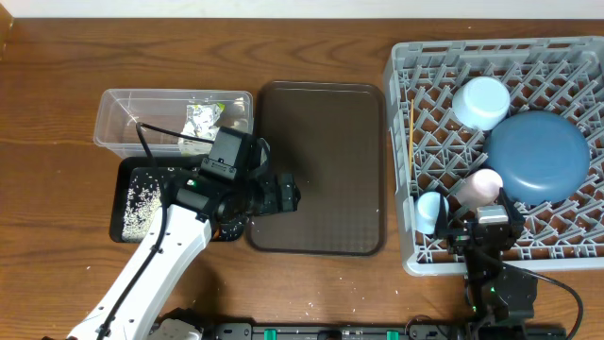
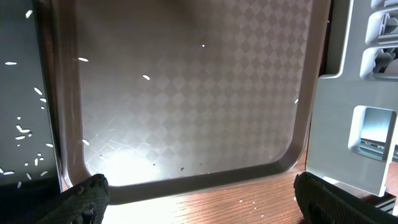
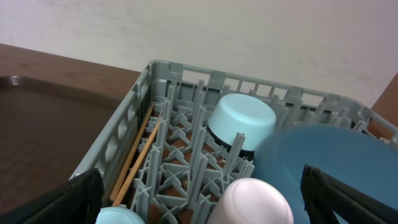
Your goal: Sort waste into correct bins and load items into the dishwasher rack
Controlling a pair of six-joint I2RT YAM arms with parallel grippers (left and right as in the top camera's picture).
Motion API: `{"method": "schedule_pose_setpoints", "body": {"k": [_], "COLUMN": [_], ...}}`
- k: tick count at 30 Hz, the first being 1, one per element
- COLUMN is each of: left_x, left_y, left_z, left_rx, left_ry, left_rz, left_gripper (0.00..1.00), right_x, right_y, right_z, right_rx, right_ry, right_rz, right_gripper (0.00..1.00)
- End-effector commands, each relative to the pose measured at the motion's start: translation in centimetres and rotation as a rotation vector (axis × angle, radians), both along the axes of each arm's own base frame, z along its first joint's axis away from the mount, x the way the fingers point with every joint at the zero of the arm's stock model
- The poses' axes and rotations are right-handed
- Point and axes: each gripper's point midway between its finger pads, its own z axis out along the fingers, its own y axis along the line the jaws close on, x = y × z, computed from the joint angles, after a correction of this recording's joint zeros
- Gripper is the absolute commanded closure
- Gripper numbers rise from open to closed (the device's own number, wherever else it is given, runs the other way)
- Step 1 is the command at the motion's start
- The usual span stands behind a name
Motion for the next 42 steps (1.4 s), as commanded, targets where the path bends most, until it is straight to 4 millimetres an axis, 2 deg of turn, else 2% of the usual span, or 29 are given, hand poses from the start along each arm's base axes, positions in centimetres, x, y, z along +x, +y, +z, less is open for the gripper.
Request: {"method": "schedule_pose_setpoints", "body": {"k": [1, 6, 9, 11, 18, 21, 27, 33, 37, 42], "left_x": [0.5, 0.2, 1.1, 1.1, -1.6, -3.1, -5.8, -7.8, -7.5, -6.2], "left_y": [0.1, 0.3, 3.0, 4.1, 5.3, 6.0, 7.4, 8.6, 9.1, 8.7], "left_z": [0.7, 2.7, 4.4, 6.0, 11.0, 11.8, 11.2, 8.4, 7.2, 7.0], "left_rx": [0.001, -0.021, 0.088, 0.11, 0.032, 0.014, -0.005, -0.023, -0.038, -0.089], "left_ry": [-0.027, -0.097, -0.227, -0.302, -0.489, -0.544, -0.624, -0.694, -0.763, -0.876], "left_rz": [0.003, 0.004, 0.085, 0.12, 0.147, 0.159, 0.182, 0.204, 0.237, 0.261], "left_gripper": [0.03, 0.03, 0.03, 0.03, 0.03, 0.03, 0.03, 0.03, 0.03, 0.03], "right_x": [0.0, 0.0, 0.0, 0.0, 0.0, 0.0, 0.0, 0.0, 0.0, 0.0], "right_y": [-0.7, -0.7, -0.7, -0.7, -0.7, -0.7, -0.7, -0.7, -0.7, -0.7], "right_z": [0.0, 0.0, 0.0, 0.0, 0.0, 0.0, 0.0, 0.0, 0.0, 0.0], "right_rx": [-0.004, -0.004, -0.004, -0.004, -0.004, -0.004, -0.004, -0.004, -0.004, -0.004], "right_ry": [-0.002, -0.003, -0.002, -0.002, -0.002, -0.002, -0.002, -0.002, -0.002, -0.002], "right_rz": [-0.034, -0.034, -0.034, -0.034, -0.034, -0.034, -0.034, -0.034, -0.034, -0.034], "right_gripper": [0.01, 0.01, 0.01, 0.01, 0.01, 0.01, 0.01, 0.01, 0.01, 0.01]}}
